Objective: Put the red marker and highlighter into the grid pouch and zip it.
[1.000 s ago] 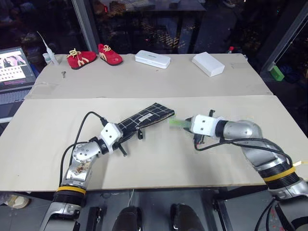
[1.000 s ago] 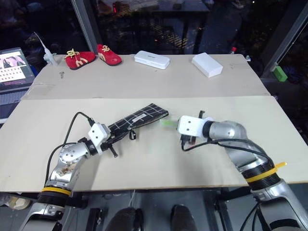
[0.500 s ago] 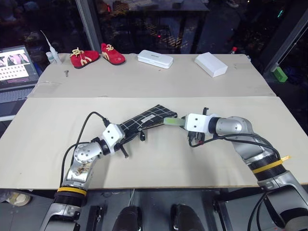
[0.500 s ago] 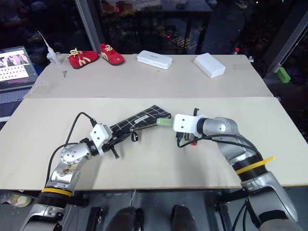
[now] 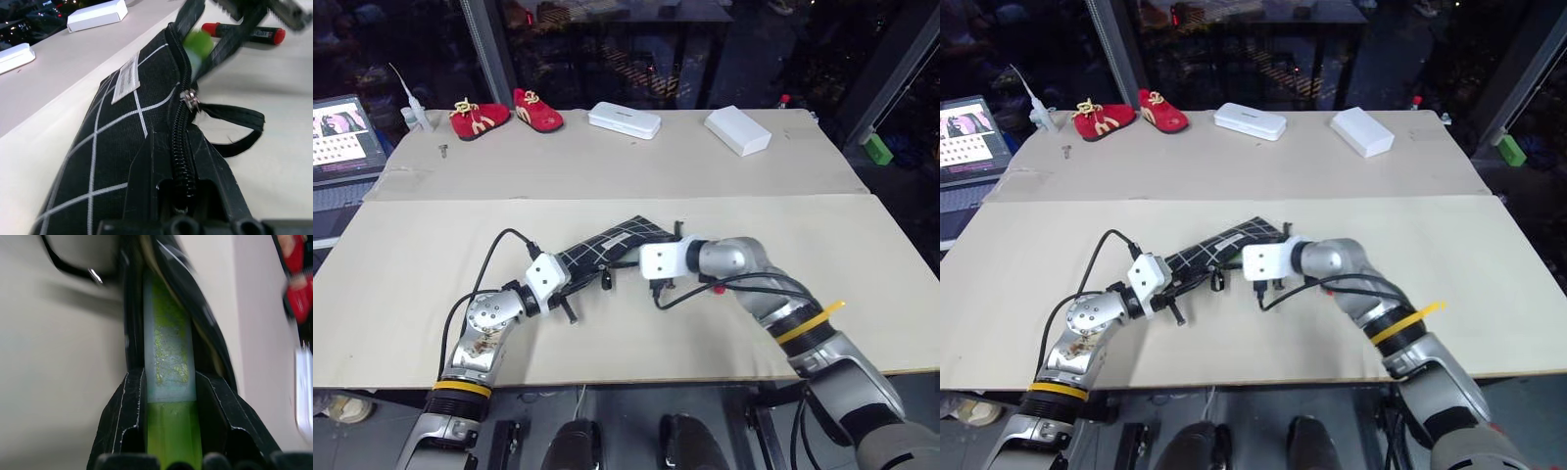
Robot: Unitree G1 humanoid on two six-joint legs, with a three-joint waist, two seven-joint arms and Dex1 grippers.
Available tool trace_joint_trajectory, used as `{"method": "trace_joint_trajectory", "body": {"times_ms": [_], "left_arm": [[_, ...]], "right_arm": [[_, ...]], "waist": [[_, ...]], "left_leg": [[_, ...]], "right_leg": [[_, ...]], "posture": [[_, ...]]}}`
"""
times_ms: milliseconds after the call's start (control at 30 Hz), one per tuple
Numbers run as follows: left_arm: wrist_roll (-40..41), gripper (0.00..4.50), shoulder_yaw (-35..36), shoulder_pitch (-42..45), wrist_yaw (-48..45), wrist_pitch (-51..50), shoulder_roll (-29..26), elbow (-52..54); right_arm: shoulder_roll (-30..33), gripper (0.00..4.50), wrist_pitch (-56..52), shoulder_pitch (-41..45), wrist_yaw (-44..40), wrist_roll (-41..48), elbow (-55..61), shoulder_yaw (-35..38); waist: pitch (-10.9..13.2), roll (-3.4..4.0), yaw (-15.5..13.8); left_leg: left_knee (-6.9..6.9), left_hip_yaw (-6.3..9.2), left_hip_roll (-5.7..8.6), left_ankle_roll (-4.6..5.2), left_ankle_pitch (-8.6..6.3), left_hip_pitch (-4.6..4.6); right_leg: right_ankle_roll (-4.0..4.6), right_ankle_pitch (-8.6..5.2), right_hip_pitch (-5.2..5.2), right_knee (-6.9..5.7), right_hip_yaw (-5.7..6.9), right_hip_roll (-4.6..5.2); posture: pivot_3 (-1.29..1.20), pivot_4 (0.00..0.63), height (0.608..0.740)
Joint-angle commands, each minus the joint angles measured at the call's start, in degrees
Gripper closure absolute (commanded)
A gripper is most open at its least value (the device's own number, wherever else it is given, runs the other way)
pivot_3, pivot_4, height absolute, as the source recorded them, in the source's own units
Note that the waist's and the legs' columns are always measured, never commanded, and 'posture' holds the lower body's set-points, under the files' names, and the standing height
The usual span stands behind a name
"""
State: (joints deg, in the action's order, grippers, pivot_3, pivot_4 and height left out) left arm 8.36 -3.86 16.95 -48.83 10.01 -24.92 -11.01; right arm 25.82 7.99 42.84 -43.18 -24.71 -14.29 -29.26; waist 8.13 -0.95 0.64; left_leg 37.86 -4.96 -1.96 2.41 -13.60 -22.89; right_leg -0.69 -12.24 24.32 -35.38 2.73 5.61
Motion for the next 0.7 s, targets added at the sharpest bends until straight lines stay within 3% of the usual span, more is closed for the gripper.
{"method": "trace_joint_trajectory", "body": {"times_ms": [33,200,233,400,600,700], "left_arm": [[0.9,4.5,-0.2,1.0,-0.7,1.2,0.3,1.2],[1.1,4.5,-0.2,1.2,-1.2,1.1,0.6,1.2],[1.1,4.5,-0.1,1.3,-1.2,1.1,0.7,1.2],[1.0,4.5,0.0,1.5,-1.2,1.1,1.0,1.0],[0.9,4.5,0.0,1.0,-0.9,1.0,1.4,1.6],[0.9,4.5,0.0,0.7,-0.5,1.0,1.6,1.8]], "right_arm": [[-1.7,3.47,7.5,2.7,2.7,-2.4,-3.0,-2.0],[-4.1,3.47,10.0,4.0,6.4,-2.9,-9.2,-1.0],[-4.4,2.47,9.5,3.9,6.1,-2.0,-9.6,-0.2],[-1.9,0.84,8.3,3.9,4.7,0.8,-10.2,3.8],[5.4,0.84,3.7,-0.1,-5.3,14.8,-4.5,13.1],[12.5,0.84,-14.4,-7.9,-17.2,29.9,7.2,20.8]], "waist": [[0.0,0.0,0.0],[0.0,0.0,0.1],[0.0,0.0,0.1],[0.0,0.0,0.1],[0.0,0.0,-0.2],[0.0,0.0,-0.6]], "left_leg": [[0.01,0.0,0.0,0.0,0.0,0.01],[0.01,-0.02,0.0,-0.01,0.01,0.02],[0.01,-0.02,0.0,-0.03,0.02,0.02],[0.01,-0.01,-0.01,-0.03,0.02,0.03],[0.02,0.03,0.0,-0.02,0.01,0.02],[0.01,0.11,-0.03,-0.01,0.01,-0.01]], "right_leg": [[0.0,0.0,-0.01,0.0,-0.01,0.01],[0.0,0.0,0.0,-0.04,-0.02,-0.02],[0.0,0.0,0.0,-0.08,-0.02,-0.01],[0.01,0.0,0.0,-0.26,-0.02,0.0],[0.0,0.0,-0.04,-0.36,-0.05,0.04],[0.0,0.0,-0.06,-0.35,-0.03,0.02]], "posture": [[0.0,0.15,0.74],[0.0,0.15,0.74],[0.0,0.15,0.74],[0.0,0.15,0.74],[0.0,0.15,0.74],[0.0,0.15,0.74]]}}
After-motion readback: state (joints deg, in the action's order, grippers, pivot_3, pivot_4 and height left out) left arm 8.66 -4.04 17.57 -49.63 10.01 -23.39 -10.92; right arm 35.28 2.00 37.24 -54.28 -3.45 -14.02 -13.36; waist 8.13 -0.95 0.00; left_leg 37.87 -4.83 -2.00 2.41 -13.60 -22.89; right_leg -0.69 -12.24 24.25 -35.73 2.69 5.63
